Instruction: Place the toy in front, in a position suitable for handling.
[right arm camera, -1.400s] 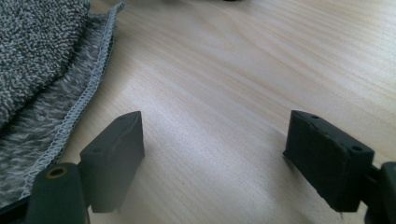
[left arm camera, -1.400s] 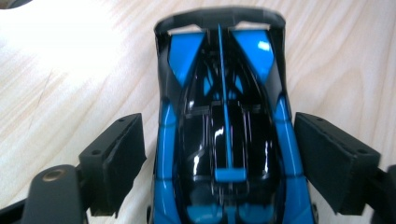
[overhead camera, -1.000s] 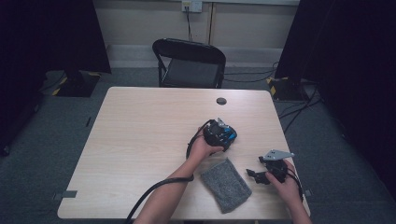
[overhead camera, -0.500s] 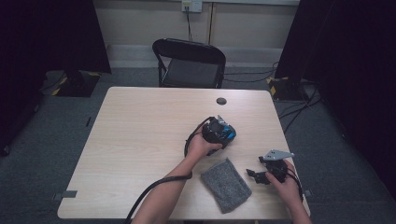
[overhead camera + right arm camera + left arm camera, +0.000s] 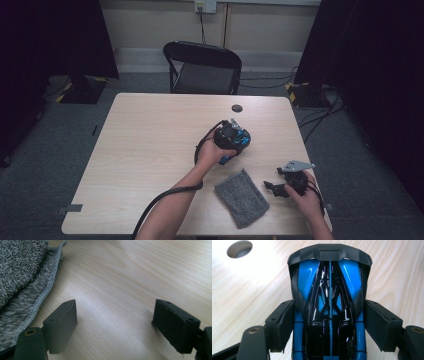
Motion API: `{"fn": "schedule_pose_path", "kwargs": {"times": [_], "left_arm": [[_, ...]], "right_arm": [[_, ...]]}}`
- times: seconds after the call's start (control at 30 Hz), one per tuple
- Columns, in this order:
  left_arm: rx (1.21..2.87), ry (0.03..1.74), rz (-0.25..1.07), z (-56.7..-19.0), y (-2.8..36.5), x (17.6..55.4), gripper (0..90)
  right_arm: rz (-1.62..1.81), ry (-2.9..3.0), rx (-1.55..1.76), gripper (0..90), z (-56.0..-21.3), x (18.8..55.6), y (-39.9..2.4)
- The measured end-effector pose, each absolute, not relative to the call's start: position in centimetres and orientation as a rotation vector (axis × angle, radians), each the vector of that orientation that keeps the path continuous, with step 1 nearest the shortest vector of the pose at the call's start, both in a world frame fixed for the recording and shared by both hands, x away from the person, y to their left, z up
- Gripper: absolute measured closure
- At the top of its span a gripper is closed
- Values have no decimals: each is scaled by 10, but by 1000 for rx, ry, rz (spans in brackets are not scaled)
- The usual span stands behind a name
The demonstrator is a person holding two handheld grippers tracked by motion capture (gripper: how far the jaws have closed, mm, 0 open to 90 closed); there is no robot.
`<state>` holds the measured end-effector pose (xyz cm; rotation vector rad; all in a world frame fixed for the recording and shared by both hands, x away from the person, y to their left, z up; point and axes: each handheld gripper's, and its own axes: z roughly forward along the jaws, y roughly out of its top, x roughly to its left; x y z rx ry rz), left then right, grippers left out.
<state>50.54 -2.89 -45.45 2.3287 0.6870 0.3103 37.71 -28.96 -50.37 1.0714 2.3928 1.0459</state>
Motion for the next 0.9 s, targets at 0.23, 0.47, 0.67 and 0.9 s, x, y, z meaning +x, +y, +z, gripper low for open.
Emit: {"fn": "schedule_pose_path", "kwargs": {"times": [0.23, 0.47, 0.67, 0.9], "left_arm": [[2325, 692, 318, -450, -29, 506, 275], [2348, 707, 312, -462, -35, 511, 275], [2346, 741, 289, -476, -38, 513, 283], [2367, 720, 311, -476, -39, 512, 281]], "right_arm": [[1046, 2393, 1073, 189, -504, 377, -290], [1046, 2393, 1073, 189, -504, 377, -290], [1046, 2393, 1073, 188, -504, 377, -290], [1046, 2393, 1073, 189, -504, 377, -290]]}}
